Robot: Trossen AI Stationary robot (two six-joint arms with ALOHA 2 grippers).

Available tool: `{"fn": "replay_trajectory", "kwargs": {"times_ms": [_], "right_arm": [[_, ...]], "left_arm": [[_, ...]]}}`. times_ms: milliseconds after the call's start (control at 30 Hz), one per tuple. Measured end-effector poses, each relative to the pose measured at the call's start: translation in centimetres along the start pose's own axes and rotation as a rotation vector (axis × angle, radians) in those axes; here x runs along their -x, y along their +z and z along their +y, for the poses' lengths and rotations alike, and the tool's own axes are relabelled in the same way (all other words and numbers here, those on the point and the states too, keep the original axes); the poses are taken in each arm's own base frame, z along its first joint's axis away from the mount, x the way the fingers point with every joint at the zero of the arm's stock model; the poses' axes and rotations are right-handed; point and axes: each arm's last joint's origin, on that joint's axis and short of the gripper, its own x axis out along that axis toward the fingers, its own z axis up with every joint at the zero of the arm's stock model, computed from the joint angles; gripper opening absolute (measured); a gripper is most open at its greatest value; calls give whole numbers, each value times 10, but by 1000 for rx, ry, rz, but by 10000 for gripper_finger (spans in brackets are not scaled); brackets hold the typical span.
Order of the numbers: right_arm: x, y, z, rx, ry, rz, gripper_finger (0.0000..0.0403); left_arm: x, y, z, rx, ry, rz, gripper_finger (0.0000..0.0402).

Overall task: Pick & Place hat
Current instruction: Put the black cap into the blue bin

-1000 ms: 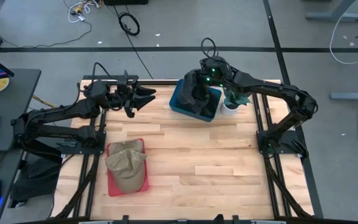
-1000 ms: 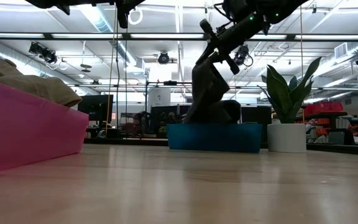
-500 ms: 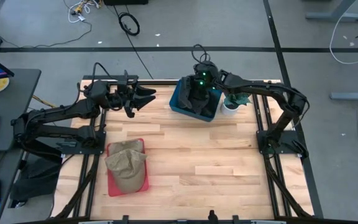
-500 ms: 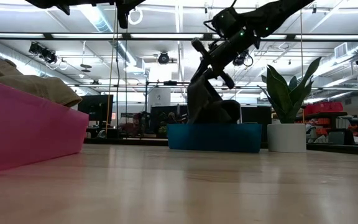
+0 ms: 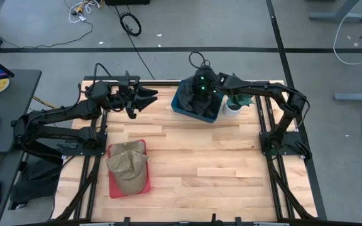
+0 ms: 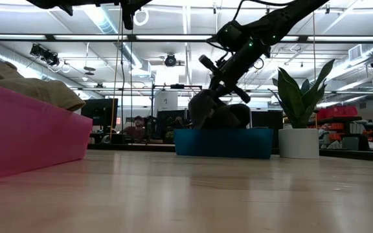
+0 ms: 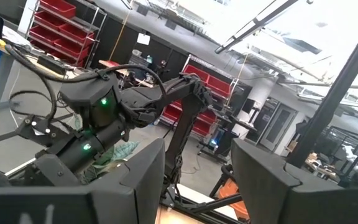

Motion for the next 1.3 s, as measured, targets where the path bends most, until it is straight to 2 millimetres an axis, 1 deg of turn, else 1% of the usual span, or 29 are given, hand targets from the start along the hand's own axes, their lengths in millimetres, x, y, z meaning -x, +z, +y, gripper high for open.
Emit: {"fn": "replay_trajectory", "kwargs": {"times_ms": [233,333,433,567,867,1067,1300], "right_arm": [[2,-10,-10,-45,-148,61,19],[3,-15,-16,-45,-234,82,19],[4,-18,-21,-45,-283,115,19],[-3,-21,-26,-46,-319,137,19],[-28,-33,-40,-53,-396,201,19],[-29,-32,-43,-57,-405,207,19],[-26,-26,-54,-83,-424,254,19]], "left_arm": [[0,0,0,-1,1,2,188],[0,0,0,-1,1,2,188],[0,0,0,-1,1,2,188],[0,0,0,-3,1,2,188],[0,0,0,-3,1,2,188],[0,0,0,0,1,2,188],[0,0,0,0,1,3,188]]}}
